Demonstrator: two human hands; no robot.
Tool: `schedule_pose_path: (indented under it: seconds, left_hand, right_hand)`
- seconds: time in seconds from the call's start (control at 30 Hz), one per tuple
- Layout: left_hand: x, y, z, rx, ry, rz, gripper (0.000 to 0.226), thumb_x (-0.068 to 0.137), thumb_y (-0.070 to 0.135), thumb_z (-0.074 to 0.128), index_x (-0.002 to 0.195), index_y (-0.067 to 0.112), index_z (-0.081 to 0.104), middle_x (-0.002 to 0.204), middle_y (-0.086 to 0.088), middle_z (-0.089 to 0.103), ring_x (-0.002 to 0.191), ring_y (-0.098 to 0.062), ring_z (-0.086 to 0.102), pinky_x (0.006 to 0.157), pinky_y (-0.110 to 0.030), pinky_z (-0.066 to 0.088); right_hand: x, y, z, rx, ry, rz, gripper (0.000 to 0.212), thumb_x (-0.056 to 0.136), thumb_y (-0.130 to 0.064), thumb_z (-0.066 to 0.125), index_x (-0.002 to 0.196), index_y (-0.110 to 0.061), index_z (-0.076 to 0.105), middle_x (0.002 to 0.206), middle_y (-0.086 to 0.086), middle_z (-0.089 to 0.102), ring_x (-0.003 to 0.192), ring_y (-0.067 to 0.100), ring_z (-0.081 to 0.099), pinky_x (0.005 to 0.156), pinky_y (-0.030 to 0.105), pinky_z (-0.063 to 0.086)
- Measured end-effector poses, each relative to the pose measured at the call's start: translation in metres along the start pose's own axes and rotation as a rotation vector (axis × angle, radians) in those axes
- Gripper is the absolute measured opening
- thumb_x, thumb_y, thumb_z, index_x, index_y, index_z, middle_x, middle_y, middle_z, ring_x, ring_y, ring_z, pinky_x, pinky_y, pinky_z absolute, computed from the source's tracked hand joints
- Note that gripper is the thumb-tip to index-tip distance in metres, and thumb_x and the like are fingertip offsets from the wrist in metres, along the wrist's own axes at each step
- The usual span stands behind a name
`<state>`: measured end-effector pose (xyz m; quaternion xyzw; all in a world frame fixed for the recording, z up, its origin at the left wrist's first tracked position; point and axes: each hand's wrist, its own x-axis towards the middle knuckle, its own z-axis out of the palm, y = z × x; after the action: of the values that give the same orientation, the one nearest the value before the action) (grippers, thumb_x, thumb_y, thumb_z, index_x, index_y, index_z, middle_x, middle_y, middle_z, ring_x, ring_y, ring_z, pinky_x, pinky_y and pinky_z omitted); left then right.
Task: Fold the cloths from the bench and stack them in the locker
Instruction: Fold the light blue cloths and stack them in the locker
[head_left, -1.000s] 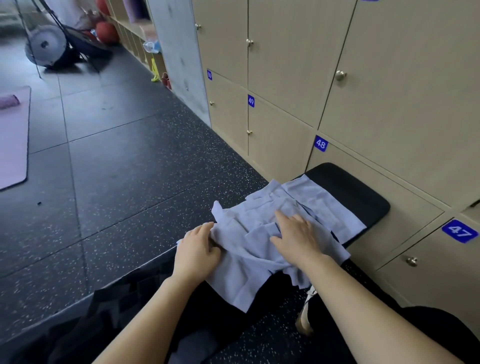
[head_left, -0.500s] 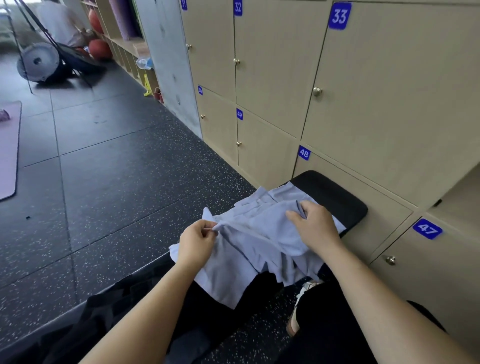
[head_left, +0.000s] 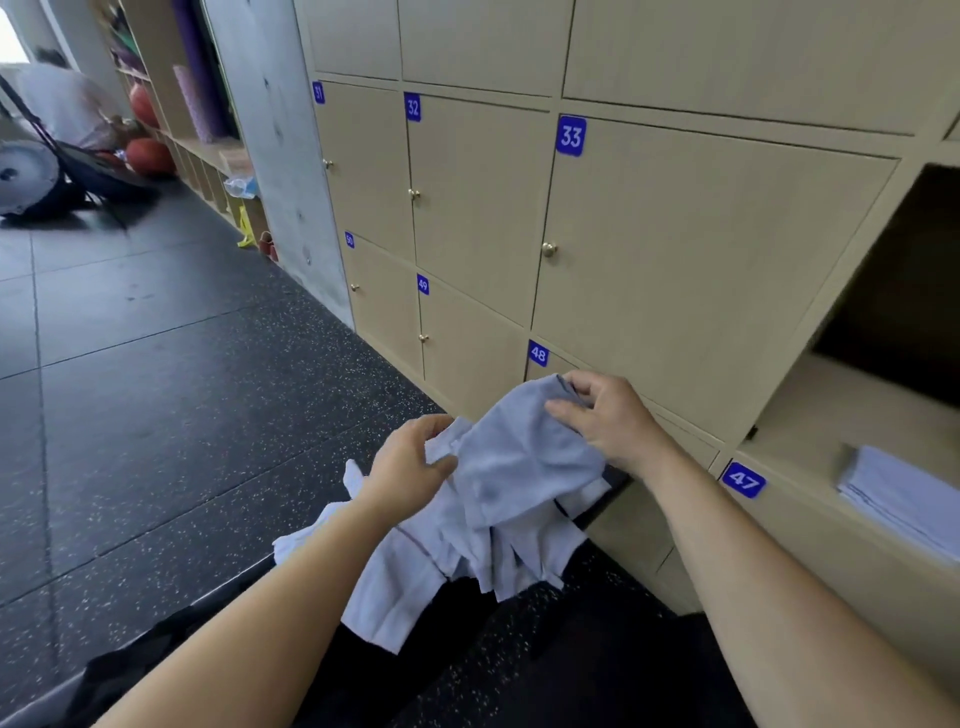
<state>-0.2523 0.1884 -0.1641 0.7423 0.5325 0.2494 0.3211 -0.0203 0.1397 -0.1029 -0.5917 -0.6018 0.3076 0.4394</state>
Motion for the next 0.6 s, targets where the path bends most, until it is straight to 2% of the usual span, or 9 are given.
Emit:
schedule_pose_path:
  seconds: [0.1,0.17,0.23,0.33,0.43,0.5,0.57,0.6]
  left_hand:
    - [0.015,0.030,-0.004,-0.031,-0.130,0.071,0.073,0.075,0.037,0.072,0.142,0.028,0.044,0.142,0.004,0.050,0.130,-0.016,0.047,0.111,-0.043,0.036]
    - [0.023,0.045,-0.001,-0.122,-0.179,0.129,0.062,0.072,0.035,0.075,0.130,0.024,0.055,0.130,0.004,0.061,0.120,-0.015,0.056,0.106,-0.044,0.042]
    - [0.028,0.057,0.001,-0.276,-0.223,0.128,0.037,0.079,0.022,0.078,0.113,0.012,0.065,0.112,-0.006,0.071,0.106,-0.020,0.065,0.099,-0.046,0.049]
    - [0.028,0.073,-0.004,-0.515,-0.324,0.074,0.019,0.091,0.018,0.068,0.106,0.006,0.070,0.105,-0.009,0.075,0.097,-0.021,0.070,0.087,-0.036,0.056]
    - [0.029,0.084,-0.013,-0.598,-0.338,0.047,0.025,0.096,0.024,0.061,0.110,0.004,0.070,0.107,-0.010,0.074,0.099,-0.022,0.070,0.087,-0.032,0.055]
    - [0.032,0.089,-0.016,-0.626,-0.318,0.043,0.026,0.096,0.025,0.060,0.108,0.004,0.071,0.104,-0.011,0.075,0.097,-0.023,0.071,0.083,-0.030,0.054]
    - [0.037,0.092,-0.018,-0.626,-0.288,0.037,0.028,0.095,0.025,0.060,0.103,0.000,0.070,0.098,-0.014,0.075,0.089,-0.024,0.071,0.076,-0.029,0.054]
    - [0.039,0.093,-0.019,-0.628,-0.274,0.026,0.031,0.095,0.026,0.060,0.102,-0.004,0.068,0.097,-0.016,0.074,0.086,-0.024,0.070,0.075,-0.031,0.055]
  right_hand:
    - [0.002,-0.017,-0.014,0.002,-0.074,-0.019,0.006,0.089,0.001,0.062,0.088,0.006,0.063,0.075,0.003,0.056,0.072,0.011,0.048,0.067,0.027,0.040]
    - [0.004,-0.026,-0.021,-0.006,-0.087,-0.040,0.008,0.089,0.002,0.062,0.087,0.009,0.062,0.076,0.005,0.054,0.073,0.012,0.047,0.067,0.027,0.039]
    - [0.006,-0.034,-0.027,0.025,-0.074,-0.037,0.006,0.088,0.001,0.063,0.088,0.007,0.064,0.077,0.006,0.057,0.073,0.012,0.049,0.066,0.027,0.041]
    - [0.009,-0.031,-0.040,0.171,0.159,0.020,0.012,0.086,-0.009,0.070,0.094,0.000,0.066,0.083,0.011,0.067,0.074,0.014,0.058,0.069,0.028,0.047]
    - [0.005,-0.010,-0.054,0.305,0.363,0.139,0.033,0.085,-0.024,0.072,0.107,-0.002,0.063,0.094,0.005,0.070,0.084,0.013,0.063,0.071,0.019,0.049]
    - [-0.004,0.005,-0.053,0.245,0.350,0.207,0.038,0.085,-0.035,0.069,0.107,-0.004,0.065,0.098,0.003,0.069,0.090,0.012,0.063,0.076,0.018,0.047]
    - [-0.013,0.014,-0.043,0.190,0.246,0.288,0.038,0.086,-0.045,0.065,0.098,-0.010,0.069,0.097,0.003,0.071,0.090,0.012,0.061,0.077,0.019,0.045]
    - [-0.015,0.017,-0.037,0.194,0.168,0.336,0.045,0.085,-0.052,0.064,0.093,-0.009,0.071,0.096,0.005,0.073,0.089,0.013,0.062,0.077,0.022,0.044]
